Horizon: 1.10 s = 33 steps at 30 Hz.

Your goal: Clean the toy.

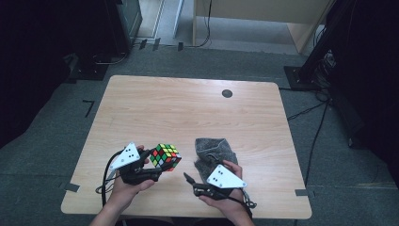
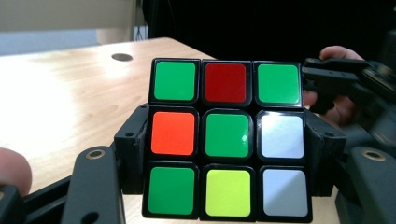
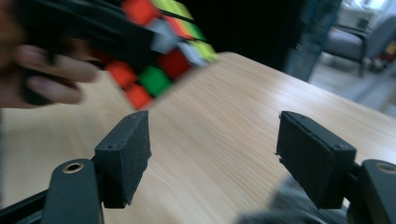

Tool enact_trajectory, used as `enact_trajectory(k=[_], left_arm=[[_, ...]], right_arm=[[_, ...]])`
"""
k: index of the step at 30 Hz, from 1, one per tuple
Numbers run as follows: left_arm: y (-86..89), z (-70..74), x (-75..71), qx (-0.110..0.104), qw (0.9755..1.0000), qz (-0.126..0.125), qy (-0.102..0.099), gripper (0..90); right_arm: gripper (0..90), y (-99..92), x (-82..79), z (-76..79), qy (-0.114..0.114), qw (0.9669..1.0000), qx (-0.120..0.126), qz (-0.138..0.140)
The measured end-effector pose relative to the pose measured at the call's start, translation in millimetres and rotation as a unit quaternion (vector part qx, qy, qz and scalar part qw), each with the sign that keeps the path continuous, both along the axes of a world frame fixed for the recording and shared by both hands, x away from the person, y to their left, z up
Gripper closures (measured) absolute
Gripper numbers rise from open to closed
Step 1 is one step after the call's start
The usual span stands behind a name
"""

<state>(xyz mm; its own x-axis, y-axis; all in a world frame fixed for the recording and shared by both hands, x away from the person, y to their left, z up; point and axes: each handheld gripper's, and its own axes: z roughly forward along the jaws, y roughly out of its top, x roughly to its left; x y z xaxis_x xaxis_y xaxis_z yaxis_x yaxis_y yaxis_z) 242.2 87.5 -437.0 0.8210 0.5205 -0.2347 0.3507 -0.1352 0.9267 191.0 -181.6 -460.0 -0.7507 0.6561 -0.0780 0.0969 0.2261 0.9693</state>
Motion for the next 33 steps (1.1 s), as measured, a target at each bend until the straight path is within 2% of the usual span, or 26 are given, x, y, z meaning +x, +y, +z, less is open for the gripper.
enact_trajectory(k=[1,2,4,5,6,7,11,13,15,17,20,21,24,26,29,30,31,32,33], left_arm=[[-1.9,1.1,0.0,0.001,0.9999,-0.004,0.011,34.2],[-3.7,2.1,0.2,0.001,0.9997,-0.011,0.021,34.2],[-7.4,3.6,0.0,0.002,0.9989,-0.022,0.041,34.2],[-9.9,4.1,0.7,0.001,0.9979,-0.026,0.06,34.2],[-9.9,4.1,0.7,0.001,0.9979,-0.026,0.06,34.2],[-10.4,4.1,1.5,-0.003,0.9971,-0.028,0.071,34.2],[-10.4,3.8,5.7,-0.027,0.9918,-0.035,0.12,34.2],[-11.7,4.0,5.9,-0.036,0.9893,-0.047,0.133,34.2],[-14.6,4.0,5.3,-0.035,0.9874,-0.062,0.141,34.2],[-15.7,3.3,5.2,-0.031,0.9867,-0.068,0.144,34.2],[-15.7,2.4,5.9,-0.03,0.9858,-0.072,0.149,34.2],[-15.9,1.8,6.2,-0.025,0.9863,-0.074,0.145,34.2],[-15.7,-1.0,8.2,-0.017,0.9853,-0.083,0.148,34.1],[-15.2,-2.1,9.5,-0.02,0.9847,-0.087,0.149,33.6],[-12.8,0.4,10.3,-0.035,0.9852,-0.088,0.143,27.4],[-11.2,2.5,10.1,-0.039,0.986,-0.083,0.139,24.3],[-9.4,5.0,9.3,-0.04,0.9877,-0.076,0.131,15.0],[-6.9,7.6,8.7,-0.041,0.9895,-0.07,0.119,15.0],[-3.8,10.1,7.8,-0.044,0.9911,-0.067,0.106,14.4]], right_arm=[[23.0,8.5,-3.9,-0.2,-0.018,0.9998,-0.005,0.012],[23.0,8.5,-3.9,-0.2,-0.018,0.9998,-0.005,0.012],[20.6,14.1,-6.0,-1.8,-0.038,0.9991,-0.014,0.009],[19.5,17.2,-7.3,-3.5,-0.056,0.9982,-0.021,0.007],[19.5,17.2,-7.3,-3.5,-0.056,0.9982,-0.021,0.007],[19.3,18.8,-8.2,-4.2,-0.062,0.9977,-0.025,0.008],[18.6,27.6,-13.1,-7.9,-0.093,0.9942,-0.054,0.008],[18.9,31.6,-14.3,-9.5,-0.106,0.992,-0.068,-0.001],[21.3,34.4,-14.8,-11.3,-0.121,0.9894,-0.079,-0.016],[28.6,34.5,-15.4,-12.1,-0.129,0.9879,-0.084,-0.02],[31.0,34.0,-16.3,-12.6,-0.137,0.9862,-0.09,-0.022],[33.1,33.6,-16.6,-12.6,-0.138,0.9859,-0.093,-0.019],[34.6,33.5,-17.2,-12.5,-0.133,0.9852,-0.108,-0.014],[34.6,34.0,-17.5,-12.4,-0.124,0.9863,-0.108,-0.014],[34.7,32.8,-16.5,-10.1,-0.101,0.9905,-0.093,-0.009],[34.7,32.5,-16.3,-9.5,-0.096,0.991,-0.092,-0.011],[34.8,31.0,-14.9,-8.9,-0.083,0.9922,-0.091,-0.017],[34.8,31.0,-14.9,-8.9,-0.083,0.9922,-0.091,-0.017],[34.8,26.4,-11.4,-7.9,-0.054,0.9956,-0.074,-0.021]])
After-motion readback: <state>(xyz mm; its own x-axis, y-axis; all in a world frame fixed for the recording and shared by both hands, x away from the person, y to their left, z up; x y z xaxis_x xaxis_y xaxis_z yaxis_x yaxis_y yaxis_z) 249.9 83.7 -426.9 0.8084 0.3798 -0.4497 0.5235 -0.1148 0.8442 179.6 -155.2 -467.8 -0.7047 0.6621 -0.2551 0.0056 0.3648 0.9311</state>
